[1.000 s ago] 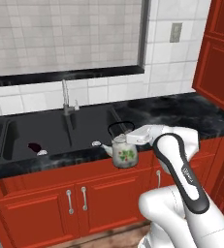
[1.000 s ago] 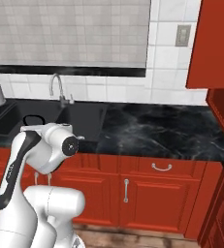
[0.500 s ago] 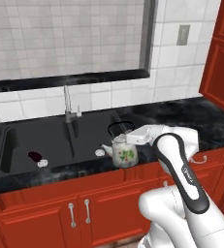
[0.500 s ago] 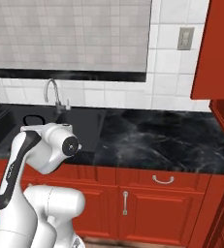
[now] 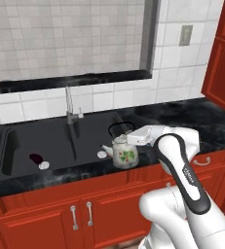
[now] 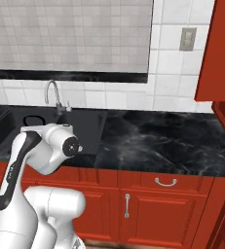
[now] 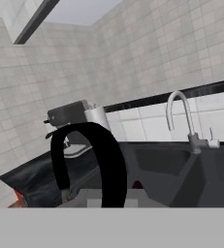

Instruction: Open the cabinet, pick the kettle from the cabinet, and place it in the sink.

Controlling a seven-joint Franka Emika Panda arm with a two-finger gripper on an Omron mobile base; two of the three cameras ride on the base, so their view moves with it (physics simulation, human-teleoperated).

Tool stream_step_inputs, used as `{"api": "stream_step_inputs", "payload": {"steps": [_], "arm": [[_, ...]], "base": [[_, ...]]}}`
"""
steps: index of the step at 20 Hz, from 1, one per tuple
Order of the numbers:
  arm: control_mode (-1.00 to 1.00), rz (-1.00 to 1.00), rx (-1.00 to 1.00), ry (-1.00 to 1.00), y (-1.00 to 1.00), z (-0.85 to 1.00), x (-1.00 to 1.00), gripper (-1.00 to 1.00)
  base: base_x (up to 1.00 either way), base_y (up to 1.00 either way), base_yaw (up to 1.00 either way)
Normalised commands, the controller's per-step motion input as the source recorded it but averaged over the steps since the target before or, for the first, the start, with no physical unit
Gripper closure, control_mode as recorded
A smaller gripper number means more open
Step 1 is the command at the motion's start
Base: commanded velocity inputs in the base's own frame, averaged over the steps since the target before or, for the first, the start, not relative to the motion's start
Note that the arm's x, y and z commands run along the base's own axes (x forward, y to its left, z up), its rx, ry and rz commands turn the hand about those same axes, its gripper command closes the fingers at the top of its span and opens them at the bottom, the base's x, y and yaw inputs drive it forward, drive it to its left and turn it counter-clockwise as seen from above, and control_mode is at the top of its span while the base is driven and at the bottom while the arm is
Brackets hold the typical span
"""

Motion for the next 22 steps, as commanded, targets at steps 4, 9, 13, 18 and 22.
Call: {"api": "stream_step_inputs", "payload": {"steps": [4, 9, 13, 18, 22], "arm": [[1.00, 0.00, 0.00, 0.00, 0.00, 0.00, 0.00, 1.00], [1.00, 0.00, 0.00, 0.00, 0.00, 0.00, 0.00, 1.00], [1.00, 0.00, 0.00, 0.00, 0.00, 0.00, 0.00, 1.00], [1.00, 0.00, 0.00, 0.00, 0.00, 0.00, 0.00, 1.00], [1.00, 0.00, 0.00, 0.00, 0.00, 0.00, 0.00, 1.00]], "base": [[0.19, 0.41, -0.04], [0.20, 0.41, -0.01], [0.36, 0.19, 0.00], [0.43, 0.18, 0.00], [0.31, 0.11, 0.00]]}}
